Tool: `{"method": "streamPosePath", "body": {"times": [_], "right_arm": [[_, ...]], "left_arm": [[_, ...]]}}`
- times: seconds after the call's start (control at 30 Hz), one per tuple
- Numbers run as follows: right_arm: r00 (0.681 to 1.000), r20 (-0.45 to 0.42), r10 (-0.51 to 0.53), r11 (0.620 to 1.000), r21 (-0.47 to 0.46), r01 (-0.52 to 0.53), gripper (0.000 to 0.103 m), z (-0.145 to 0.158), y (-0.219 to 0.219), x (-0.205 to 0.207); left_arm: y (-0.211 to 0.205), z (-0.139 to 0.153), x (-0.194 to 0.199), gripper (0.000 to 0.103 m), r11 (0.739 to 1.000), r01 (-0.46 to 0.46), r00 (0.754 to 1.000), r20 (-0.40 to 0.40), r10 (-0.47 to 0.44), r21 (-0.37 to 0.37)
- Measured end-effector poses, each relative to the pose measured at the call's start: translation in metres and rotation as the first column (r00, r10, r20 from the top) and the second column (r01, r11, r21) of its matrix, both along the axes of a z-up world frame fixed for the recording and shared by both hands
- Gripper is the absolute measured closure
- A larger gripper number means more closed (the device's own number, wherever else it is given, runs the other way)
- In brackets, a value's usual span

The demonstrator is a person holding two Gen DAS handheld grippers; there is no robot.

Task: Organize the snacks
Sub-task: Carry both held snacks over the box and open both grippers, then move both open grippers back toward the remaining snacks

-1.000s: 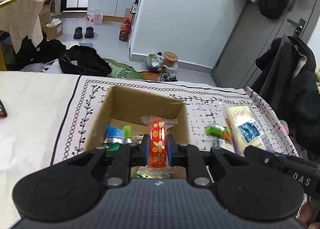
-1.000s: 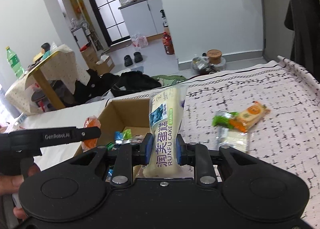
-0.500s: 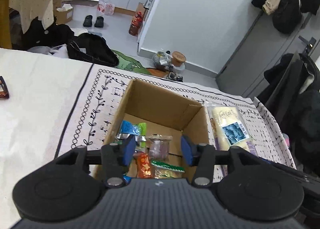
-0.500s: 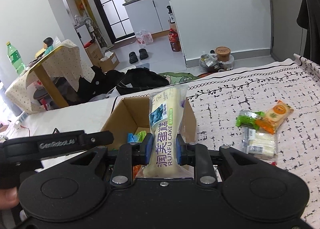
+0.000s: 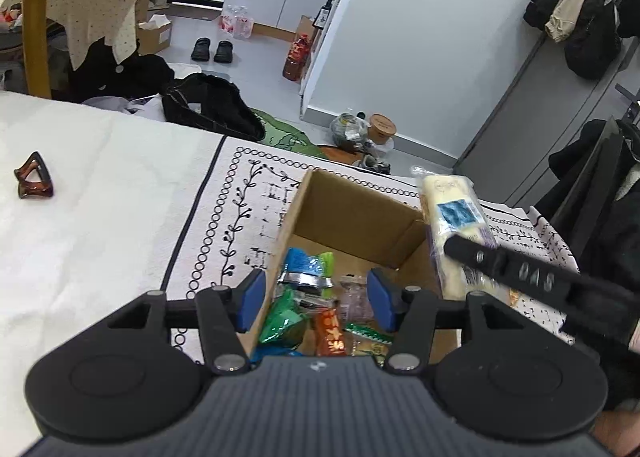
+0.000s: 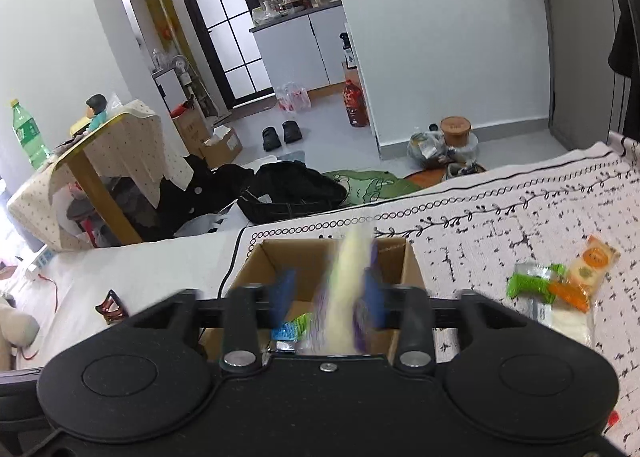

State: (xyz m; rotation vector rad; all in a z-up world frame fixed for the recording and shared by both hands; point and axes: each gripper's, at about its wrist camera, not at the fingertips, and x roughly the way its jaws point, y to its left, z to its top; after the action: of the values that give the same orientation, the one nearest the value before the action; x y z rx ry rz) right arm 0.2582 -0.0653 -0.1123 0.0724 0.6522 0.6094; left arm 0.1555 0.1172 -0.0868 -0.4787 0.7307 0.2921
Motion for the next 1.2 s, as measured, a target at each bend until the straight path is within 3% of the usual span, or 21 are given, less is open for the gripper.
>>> {"method": "streamPosePath", "body": {"times": [0.03,0.13,0.3,0.63,1.2], "right_arm": [[1.000,0.012,-0.017,1.000,-0.002,0.017,0.039,0.000,-0.003,-0.002],[0.999,0.006,-0.036,0.999,-0.021,0.036,0.039,-0.003,-0.010,-0.003],[0.998,-0.040,-0.055,0.998,-0.036,0.053,0.033,-0.009,-0.030,-0.006],[0.992,-0.054,-0.113,0.993,-0.023,0.111,0.022,-0.001,-0.081,-0.010],[0.980,-0.035,-0.198,0.980,-0.033,0.197,0.011,0.015,-0.161,0.002]], "left_arm": [[0.000,0.000,0.000,0.048,1.000,-0.004,1.000,-0.001,0.004,-0.001],[0.000,0.000,0.000,0.046,1.000,-0.006,1.000,-0.001,0.006,-0.002],[-0.009,-0.001,0.004,0.033,1.000,0.010,1.000,-0.002,-0.010,0.021],[-0.042,0.002,0.014,0.024,0.996,0.041,0.999,-0.006,-0.041,0.084],[-0.108,0.013,0.042,0.012,0.985,0.132,0.991,-0.025,-0.130,0.114]]}}
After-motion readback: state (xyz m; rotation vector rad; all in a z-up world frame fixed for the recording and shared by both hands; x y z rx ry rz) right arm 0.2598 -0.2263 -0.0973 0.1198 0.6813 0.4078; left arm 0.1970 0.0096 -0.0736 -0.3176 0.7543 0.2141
